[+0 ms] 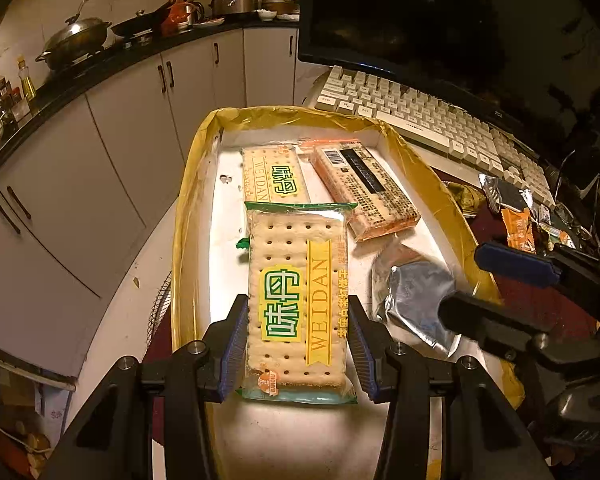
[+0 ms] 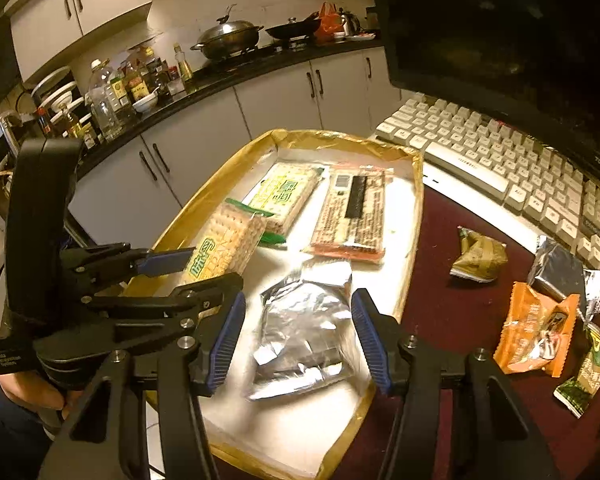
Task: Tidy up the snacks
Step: 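Carry both packs to the white tray and open both grippers, then move both tools back over the remaining snacks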
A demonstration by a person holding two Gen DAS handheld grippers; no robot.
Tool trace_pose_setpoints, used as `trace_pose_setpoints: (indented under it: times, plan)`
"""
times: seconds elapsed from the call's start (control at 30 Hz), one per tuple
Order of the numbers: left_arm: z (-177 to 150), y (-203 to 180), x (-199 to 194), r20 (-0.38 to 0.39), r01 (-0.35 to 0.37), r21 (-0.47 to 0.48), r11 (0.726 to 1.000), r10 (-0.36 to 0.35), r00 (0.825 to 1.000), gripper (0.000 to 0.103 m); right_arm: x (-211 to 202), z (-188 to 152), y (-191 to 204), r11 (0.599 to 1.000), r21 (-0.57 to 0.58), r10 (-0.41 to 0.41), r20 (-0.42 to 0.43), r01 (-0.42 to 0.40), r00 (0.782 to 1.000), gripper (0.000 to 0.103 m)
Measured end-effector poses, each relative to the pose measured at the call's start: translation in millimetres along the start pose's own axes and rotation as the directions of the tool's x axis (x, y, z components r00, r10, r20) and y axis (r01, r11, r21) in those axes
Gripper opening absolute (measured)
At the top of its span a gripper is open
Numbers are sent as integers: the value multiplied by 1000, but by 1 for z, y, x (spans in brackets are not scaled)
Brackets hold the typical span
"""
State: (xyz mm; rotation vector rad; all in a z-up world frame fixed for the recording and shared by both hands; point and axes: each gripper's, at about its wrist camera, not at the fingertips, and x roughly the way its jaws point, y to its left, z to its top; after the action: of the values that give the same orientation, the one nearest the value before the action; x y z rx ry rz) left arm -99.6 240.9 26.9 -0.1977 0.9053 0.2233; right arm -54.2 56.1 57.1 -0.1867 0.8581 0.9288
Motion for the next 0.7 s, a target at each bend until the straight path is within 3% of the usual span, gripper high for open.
trace_pose_setpoints:
  times: [0.4, 0.7]
  plan:
    - [0, 2, -3, 0, 12, -26, 1000, -12, 1000, 51, -26, -2, -14, 998, 61, 1, 47, -3, 999, 55]
    - [6, -3, -18, 38, 10, -26, 1000, -9, 999, 58, -58, -7, -52, 986, 164, -37, 103, 19, 994, 55]
